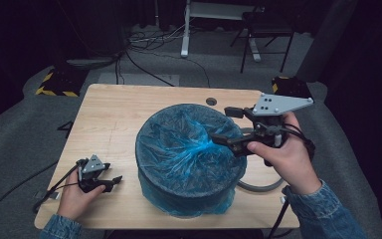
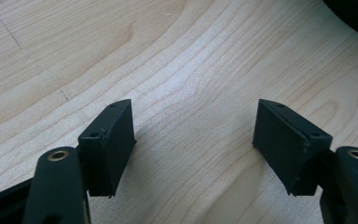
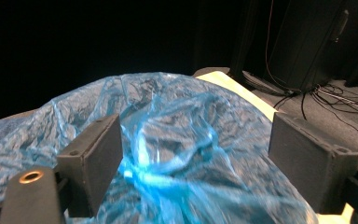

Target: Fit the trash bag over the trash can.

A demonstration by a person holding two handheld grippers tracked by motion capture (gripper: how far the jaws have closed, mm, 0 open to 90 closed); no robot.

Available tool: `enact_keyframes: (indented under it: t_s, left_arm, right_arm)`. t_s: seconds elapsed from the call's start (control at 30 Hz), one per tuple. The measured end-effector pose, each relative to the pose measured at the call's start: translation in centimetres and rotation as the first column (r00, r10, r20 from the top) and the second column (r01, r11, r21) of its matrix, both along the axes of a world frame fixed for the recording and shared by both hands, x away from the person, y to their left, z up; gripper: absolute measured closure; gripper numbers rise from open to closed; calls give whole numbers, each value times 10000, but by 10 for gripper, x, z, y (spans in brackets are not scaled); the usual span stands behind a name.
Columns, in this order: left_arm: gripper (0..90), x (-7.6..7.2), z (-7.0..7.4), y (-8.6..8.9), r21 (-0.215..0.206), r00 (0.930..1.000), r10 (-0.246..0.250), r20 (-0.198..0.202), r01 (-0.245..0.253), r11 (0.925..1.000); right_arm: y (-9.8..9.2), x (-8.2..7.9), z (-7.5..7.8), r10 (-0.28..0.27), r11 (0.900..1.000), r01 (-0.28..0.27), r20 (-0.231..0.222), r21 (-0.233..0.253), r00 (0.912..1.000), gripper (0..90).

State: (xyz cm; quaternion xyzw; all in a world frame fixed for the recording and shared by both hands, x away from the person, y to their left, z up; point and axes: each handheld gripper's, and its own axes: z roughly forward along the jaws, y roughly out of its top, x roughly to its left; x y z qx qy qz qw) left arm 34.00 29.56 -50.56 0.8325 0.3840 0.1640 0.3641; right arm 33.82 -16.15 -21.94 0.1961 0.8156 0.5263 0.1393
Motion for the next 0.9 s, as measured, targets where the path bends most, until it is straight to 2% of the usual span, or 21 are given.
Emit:
enact_keyframes:
  t_s: [0.23, 0.6, 0.8, 0.9]
  left_arm:
    - [280, 0, 0, 0, -10, 10000, -27, -32, 27, 10000]
    - [275, 0, 0, 0, -7, 10000, -48, -38, 48, 10000]
    - [274, 0, 0, 0, 4, 10000, -48, -43, 48, 10000]
    - [274, 0, 0, 0, 15, 10000, -53, -50, 53, 10000]
  right_arm:
    - [20, 9, 0, 13, 9999, -13, -34, -100, 10000, 161]
    - [56, 22, -12, 266, 9989, -286, -544, -374, 9982, 167]
    - [77, 26, -24, 398, 9935, -487, -865, -1032, 9955, 166]
    - [86, 28, -33, 525, 9861, -682, -1050, -1517, 9931, 166]
